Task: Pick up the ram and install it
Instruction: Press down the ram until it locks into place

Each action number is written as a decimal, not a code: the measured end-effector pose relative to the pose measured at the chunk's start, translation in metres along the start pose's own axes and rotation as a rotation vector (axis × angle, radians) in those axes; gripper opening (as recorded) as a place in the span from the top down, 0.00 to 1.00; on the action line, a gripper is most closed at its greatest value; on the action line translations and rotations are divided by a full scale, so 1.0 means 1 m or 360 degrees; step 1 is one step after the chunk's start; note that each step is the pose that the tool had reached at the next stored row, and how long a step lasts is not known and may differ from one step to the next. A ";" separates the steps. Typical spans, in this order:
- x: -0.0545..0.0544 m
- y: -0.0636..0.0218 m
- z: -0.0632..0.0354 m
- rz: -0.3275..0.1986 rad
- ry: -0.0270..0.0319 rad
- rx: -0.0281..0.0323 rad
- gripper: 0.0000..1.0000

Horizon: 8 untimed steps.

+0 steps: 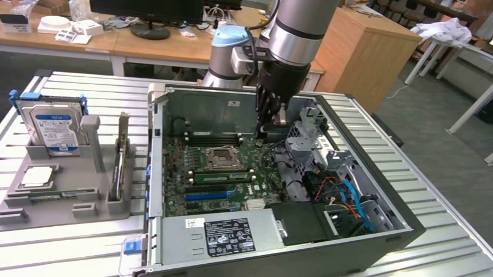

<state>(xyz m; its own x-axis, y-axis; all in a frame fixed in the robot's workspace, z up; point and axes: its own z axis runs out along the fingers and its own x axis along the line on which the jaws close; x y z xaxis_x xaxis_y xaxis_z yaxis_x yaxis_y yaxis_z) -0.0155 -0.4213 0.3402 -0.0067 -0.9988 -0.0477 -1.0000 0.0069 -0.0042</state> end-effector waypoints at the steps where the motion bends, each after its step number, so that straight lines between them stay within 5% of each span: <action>1: 0.000 0.0000 0.0002 0.0000 0.00000 0.00000 0.89; 8: 0.000 0.0000 0.0043 0.0000 -0.00005 0.00001 0.89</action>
<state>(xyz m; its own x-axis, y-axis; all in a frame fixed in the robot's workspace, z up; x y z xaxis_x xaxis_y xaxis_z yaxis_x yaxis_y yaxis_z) -0.0155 -0.4213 0.3360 -0.0066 -0.9988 -0.0480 -1.0000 0.0068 -0.0043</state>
